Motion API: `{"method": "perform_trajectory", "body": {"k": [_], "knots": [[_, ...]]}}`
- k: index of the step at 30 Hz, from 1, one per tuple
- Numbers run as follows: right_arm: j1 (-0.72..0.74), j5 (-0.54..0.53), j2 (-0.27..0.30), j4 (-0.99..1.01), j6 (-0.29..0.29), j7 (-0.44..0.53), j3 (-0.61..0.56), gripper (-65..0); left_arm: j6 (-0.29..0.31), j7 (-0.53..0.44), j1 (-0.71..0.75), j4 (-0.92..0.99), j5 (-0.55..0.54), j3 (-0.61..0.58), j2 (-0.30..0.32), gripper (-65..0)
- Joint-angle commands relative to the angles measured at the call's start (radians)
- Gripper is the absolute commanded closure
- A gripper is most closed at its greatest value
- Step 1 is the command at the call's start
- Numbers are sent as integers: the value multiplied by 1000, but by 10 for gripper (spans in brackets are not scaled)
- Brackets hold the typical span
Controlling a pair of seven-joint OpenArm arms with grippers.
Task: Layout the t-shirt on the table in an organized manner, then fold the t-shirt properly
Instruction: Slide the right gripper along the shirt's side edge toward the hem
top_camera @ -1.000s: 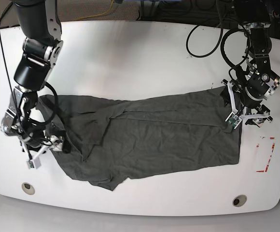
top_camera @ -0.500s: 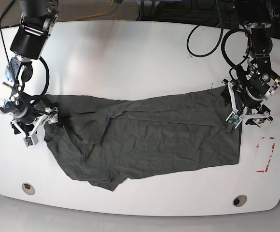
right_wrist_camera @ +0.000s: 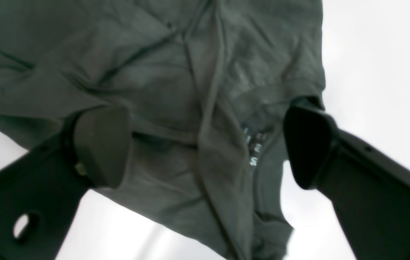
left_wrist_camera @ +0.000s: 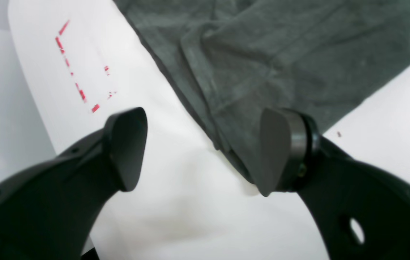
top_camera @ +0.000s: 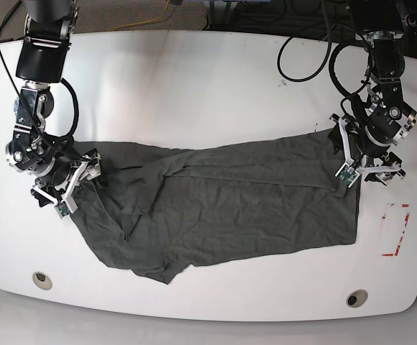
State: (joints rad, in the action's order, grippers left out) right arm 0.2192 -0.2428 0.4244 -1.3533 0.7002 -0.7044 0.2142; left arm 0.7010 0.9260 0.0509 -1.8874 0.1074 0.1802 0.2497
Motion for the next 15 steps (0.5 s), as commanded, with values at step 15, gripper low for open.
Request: {"method": "perform_trajectory", "body": {"k": [15], "knots": [[49,90,-2,133,-2,119,4,-528,-3,-17,-15,-16,-1,3,7,-458]]}}
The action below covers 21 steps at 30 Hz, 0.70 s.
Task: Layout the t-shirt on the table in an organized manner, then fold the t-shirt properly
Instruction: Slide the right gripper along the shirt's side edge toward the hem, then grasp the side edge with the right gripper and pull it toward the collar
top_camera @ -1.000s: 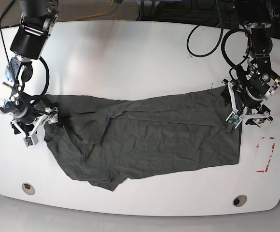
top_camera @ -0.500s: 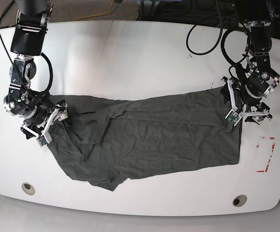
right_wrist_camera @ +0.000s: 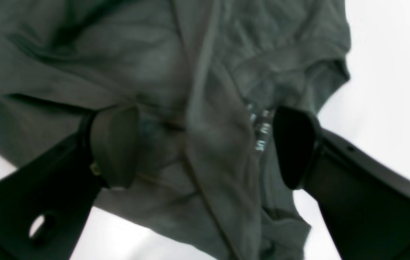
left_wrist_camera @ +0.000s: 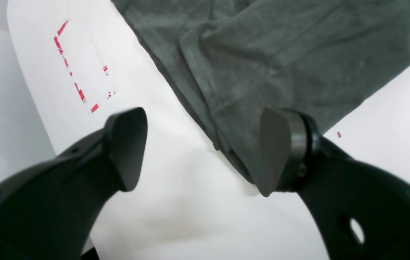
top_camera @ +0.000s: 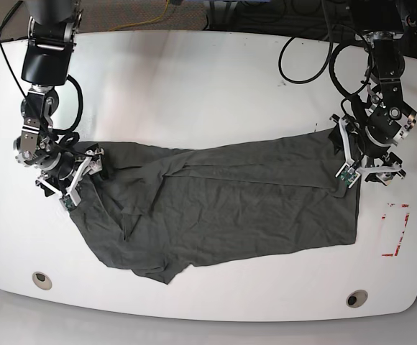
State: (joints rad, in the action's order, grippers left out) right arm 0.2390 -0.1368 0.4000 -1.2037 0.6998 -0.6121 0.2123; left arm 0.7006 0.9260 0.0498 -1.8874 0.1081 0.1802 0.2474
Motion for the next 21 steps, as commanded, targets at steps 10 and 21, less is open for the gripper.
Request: {"method": "perform_trajectory", "body": {"k": [10,21], "knots": [[29,-11,24,-15,-2,65,6,-217,-2,-17,-14,-16,-2,3,8,-458],[29,-10,24,-15,-2,65,6,-144,-2,-17,-15,-16,-2,3,8,-457]]}}
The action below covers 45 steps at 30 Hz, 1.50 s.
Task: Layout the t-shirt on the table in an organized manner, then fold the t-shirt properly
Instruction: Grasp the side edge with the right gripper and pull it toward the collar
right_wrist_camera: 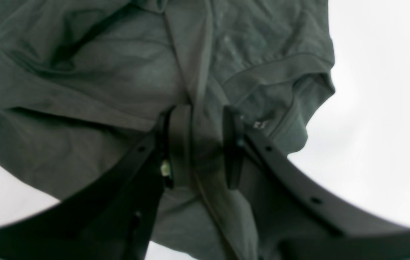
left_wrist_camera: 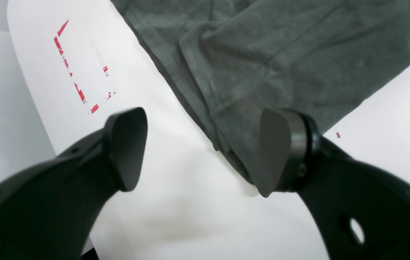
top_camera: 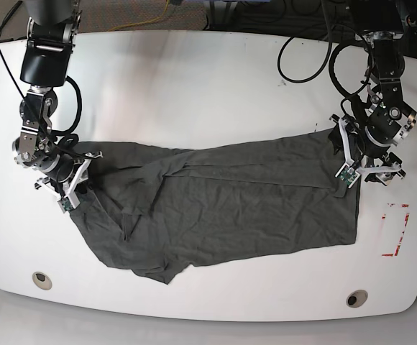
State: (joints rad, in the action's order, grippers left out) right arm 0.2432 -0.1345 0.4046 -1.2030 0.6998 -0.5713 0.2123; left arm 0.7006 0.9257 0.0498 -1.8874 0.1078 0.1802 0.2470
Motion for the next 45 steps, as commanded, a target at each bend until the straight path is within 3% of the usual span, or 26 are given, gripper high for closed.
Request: {"method": "perform_trajectory", "body": {"k": [1,12,20,28,36,41,44,45], "knots": [[25,-12,20,-16,-2,24,6,-144,-2,-17,-15,-16,-1,3,8,-457],[14,-11,20,-15,-2,21,11,-137,-2,-17,-18,-16,-1,3,8,-457],[-12,-9,24,-15,-2,21,12,-31,-2,-17,-20,-16,-1,3,8,-457],[-8,-11,64,-15,-42,26,16,-24,-2,-17,-20,-16,-1,3,8,-457],[26,-9,84,-13,-45,27,103,-24,-2,-17,-20,-16,-1,3,8,-457],[63,-9,110,38,-45,52,106,-39,-2,-17,-20,-16,-1,3,8,-457],[77,-9,113,70,-45,79,106,-107,-2,-17,-20,-16,-1,3,8,-457],[77,-11,113,73,-50,89,108,-166,-2,-17,-20,-16,-1,3,8,-457]]}}
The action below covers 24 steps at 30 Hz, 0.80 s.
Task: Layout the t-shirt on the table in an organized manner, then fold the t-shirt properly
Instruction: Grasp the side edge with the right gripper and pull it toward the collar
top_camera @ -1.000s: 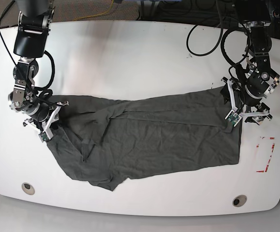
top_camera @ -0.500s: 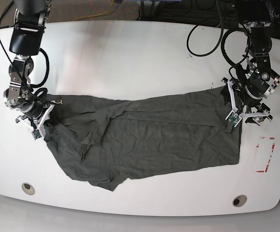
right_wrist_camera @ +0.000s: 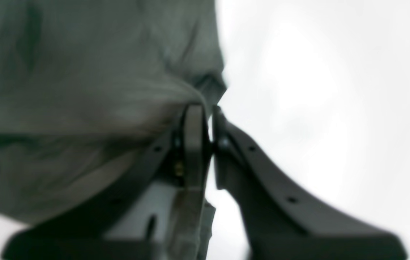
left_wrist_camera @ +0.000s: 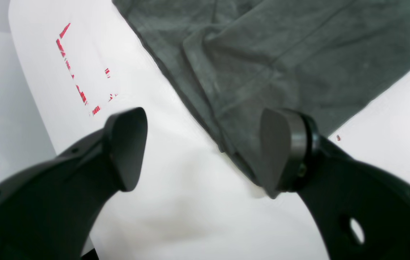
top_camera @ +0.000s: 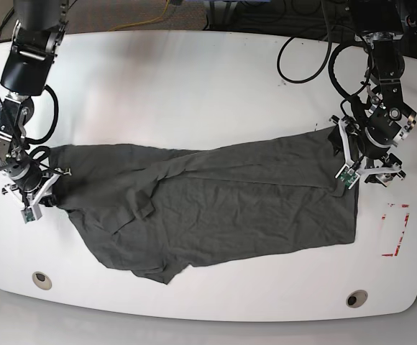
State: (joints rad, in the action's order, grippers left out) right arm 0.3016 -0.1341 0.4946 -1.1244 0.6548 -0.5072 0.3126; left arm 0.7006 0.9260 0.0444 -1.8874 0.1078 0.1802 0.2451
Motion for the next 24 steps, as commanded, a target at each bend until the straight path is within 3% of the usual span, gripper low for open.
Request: {"method": "perform_trajectory", "body": {"k": [1,5,10,16,21,24], "knots": [[15,-11,23,-9,-10,26,7,-214,-2,-17,-15,-16,-1,3,10,-457],[-8,-11,26,-56,-31,26,15,-417,-2,-17,-15,-16,-1,3,12,-457],[-81,-20,37,-170,-30,-14,72,-587,-2,-17,-13,-16,-1,3,13,-457],[-127,-23,0,-225,-22,-94,164,-590,-2,-17,-15,-16,-1,5,15,-457],[-166,-23,-32,-220,43,-126,228,-590,-2,-17,-15,-16,-1,5,15,-457],[-173,-23,-61,-220,43,-144,257,-590,-2,-17,-15,-16,-1,5,15,-457]]}}
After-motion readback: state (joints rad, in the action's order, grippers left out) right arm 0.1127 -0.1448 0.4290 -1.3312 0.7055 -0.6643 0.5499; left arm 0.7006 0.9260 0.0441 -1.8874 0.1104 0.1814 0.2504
